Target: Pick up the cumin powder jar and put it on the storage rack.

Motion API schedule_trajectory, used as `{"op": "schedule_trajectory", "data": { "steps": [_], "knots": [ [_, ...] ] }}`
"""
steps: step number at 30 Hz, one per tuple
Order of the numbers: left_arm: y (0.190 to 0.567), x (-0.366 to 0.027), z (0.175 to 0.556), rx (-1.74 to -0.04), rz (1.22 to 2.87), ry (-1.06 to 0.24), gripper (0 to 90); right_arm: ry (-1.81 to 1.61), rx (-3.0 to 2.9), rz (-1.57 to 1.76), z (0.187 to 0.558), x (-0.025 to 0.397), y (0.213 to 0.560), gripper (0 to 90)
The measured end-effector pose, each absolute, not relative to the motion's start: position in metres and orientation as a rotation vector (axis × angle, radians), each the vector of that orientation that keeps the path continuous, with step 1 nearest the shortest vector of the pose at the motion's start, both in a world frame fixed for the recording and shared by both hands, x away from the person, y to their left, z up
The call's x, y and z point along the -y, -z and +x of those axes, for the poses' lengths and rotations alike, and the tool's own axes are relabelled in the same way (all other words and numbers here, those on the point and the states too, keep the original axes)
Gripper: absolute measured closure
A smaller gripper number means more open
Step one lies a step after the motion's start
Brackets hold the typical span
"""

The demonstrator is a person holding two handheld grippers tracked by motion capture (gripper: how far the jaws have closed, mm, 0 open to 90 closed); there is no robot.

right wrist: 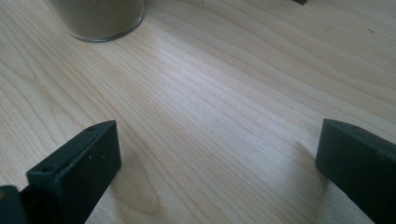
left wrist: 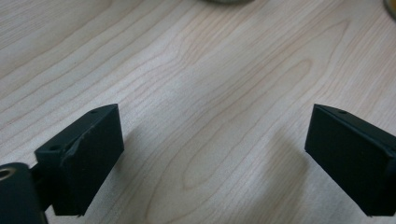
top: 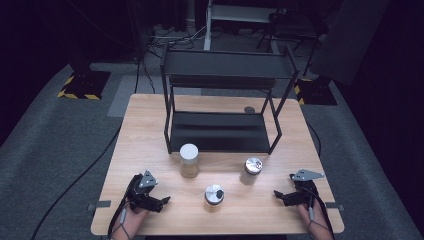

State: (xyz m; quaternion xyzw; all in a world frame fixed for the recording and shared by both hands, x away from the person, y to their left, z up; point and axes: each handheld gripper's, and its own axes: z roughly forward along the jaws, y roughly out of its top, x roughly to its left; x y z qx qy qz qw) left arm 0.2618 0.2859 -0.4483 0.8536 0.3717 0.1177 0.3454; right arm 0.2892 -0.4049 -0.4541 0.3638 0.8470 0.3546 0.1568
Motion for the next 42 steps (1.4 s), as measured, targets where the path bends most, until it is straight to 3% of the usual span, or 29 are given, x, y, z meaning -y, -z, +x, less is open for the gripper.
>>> {"op": "schedule_trajectory", "data": {
  "steps": [24,42],
  "knots": [
    [0.400,-0.304,0.243,-0.932,2.067,-0.367,4.7,-1.017,-2.422,1.045,0.289,0.404,0.454,0.1],
    [0.374,-0.288,0.260,-0.874,2.054,-0.366,5.2,-1.013,-2.414,1.058,0.288,0.403,0.454,0.1]
  ]
}}
